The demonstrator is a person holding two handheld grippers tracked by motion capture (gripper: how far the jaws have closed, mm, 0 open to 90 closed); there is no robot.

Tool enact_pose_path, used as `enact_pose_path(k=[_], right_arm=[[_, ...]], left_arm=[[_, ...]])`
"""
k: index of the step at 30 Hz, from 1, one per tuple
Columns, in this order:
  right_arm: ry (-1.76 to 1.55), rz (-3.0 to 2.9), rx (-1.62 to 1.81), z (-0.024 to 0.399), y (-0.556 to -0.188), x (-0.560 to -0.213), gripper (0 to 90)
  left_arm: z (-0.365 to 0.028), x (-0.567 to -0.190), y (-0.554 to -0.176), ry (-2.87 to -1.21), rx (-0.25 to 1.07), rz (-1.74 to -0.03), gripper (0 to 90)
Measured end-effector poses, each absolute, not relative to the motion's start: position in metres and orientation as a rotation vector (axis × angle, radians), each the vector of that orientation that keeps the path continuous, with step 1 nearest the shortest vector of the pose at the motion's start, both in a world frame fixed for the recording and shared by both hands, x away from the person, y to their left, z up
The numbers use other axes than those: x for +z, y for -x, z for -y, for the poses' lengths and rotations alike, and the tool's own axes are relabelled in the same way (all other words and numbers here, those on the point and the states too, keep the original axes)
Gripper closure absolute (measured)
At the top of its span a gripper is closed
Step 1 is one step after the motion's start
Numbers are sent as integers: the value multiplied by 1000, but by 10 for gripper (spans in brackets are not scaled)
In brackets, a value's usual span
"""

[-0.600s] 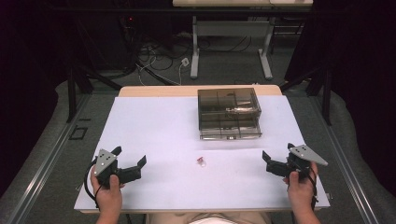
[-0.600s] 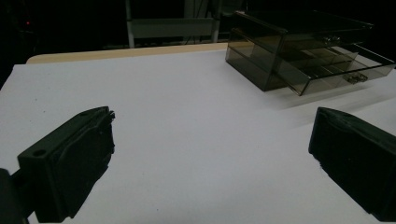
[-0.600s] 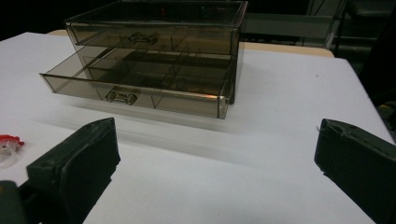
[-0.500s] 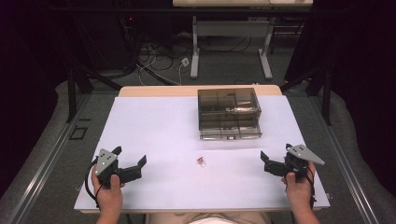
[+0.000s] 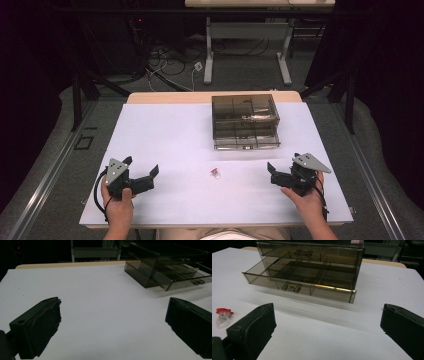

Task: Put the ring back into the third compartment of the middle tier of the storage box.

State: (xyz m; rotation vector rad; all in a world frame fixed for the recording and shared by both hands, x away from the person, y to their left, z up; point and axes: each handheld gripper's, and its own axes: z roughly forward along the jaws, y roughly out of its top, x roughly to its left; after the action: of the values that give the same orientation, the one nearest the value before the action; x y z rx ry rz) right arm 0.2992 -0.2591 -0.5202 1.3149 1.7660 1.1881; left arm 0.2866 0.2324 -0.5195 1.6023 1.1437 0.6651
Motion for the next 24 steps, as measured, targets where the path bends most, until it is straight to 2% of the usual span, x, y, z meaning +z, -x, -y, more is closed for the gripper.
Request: enact_pose_path(k=[10, 17, 24], right_arm=[[-1266, -1811, 1210, 242, -297, -518, 2], [-1247, -1838, 1214, 229, -300, -521, 28], [-1204, -1880, 1214, 215, -300, -520, 73]], left_arm=[[-224, -517, -287, -1591, 684, -1122, 2], [-221, -518, -292, -1565, 681, -1189, 2], [-220, -519, -292, -1568, 683, -1185, 2]])
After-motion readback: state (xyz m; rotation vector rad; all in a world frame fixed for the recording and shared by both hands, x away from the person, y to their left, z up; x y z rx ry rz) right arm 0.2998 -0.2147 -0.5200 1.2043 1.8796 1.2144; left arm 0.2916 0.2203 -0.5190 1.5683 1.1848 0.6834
